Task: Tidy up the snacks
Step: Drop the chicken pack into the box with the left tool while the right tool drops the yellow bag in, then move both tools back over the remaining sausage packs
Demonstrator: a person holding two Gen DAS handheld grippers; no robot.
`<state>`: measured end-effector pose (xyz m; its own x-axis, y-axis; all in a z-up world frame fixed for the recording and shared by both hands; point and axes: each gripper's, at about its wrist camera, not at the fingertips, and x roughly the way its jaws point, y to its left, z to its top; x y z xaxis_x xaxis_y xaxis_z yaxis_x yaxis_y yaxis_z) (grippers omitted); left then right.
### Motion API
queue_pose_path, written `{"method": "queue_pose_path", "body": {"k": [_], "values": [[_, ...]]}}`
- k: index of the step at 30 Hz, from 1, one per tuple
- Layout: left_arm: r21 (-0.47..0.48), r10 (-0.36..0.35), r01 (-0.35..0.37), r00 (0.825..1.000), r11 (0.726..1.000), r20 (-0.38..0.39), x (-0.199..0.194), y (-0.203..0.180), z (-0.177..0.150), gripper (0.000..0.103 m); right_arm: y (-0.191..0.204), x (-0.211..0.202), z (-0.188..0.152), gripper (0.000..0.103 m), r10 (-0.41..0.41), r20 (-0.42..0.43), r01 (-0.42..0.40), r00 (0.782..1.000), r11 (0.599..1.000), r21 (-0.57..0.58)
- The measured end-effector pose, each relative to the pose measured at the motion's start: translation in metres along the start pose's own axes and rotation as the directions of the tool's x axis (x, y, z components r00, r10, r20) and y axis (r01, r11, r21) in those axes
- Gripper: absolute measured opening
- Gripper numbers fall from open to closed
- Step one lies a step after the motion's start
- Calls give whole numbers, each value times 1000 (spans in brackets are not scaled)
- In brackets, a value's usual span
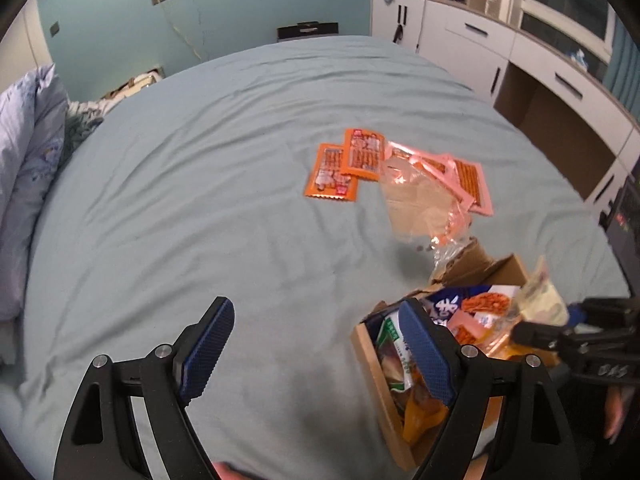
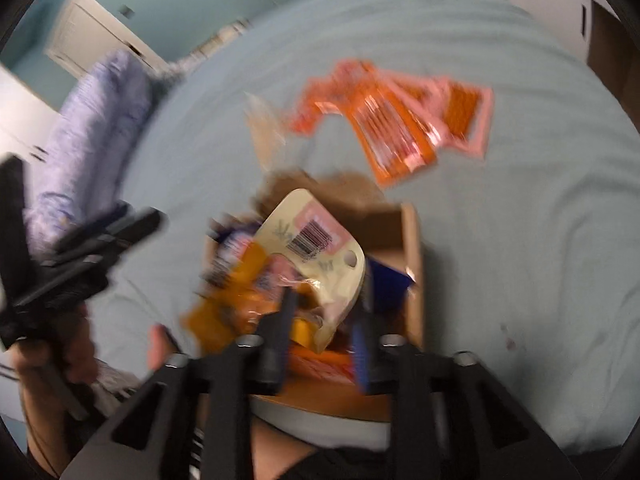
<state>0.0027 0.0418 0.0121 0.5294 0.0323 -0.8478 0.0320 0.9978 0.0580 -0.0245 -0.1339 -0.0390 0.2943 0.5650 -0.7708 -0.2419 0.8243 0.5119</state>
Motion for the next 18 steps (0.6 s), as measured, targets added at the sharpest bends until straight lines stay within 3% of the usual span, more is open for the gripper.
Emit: {"method": "queue_pose_path", "body": {"k": [3, 6, 10, 12, 15, 17, 18], "values": [[6, 19, -19, 1000, 1000, 11, -3, -1, 1, 86, -7, -14, 14, 52, 33, 55, -35, 998, 999, 34], [-26, 24, -23, 1000, 999, 14, -5, 5, 2, 86, -11, -48, 27, 78, 56, 146, -62, 988, 997, 37], [-106, 1, 0, 1000, 994, 3, -2, 20, 5, 87, -21, -88, 26, 81, 20, 251, -22, 968, 1000, 3], [-146, -1, 0, 1000, 989, -10, 2, 29, 7, 87, -23, -92, 25, 81, -43, 273, 46, 961, 999, -3], [-165, 49, -53, 998, 985, -24, 10, 36, 9, 87, -28, -89, 26, 81, -234, 262, 245, 936, 969, -9], [-187, 66, -72, 997, 980, -39, 15, 42, 10, 87, -30, -81, 23, 81, -391, 270, 406, 880, 914, 1], [-200, 65, -72, 997, 977, -45, 18, 45, 10, 87, -33, -74, 22, 81, -488, 250, 497, 836, 867, 29]]}}
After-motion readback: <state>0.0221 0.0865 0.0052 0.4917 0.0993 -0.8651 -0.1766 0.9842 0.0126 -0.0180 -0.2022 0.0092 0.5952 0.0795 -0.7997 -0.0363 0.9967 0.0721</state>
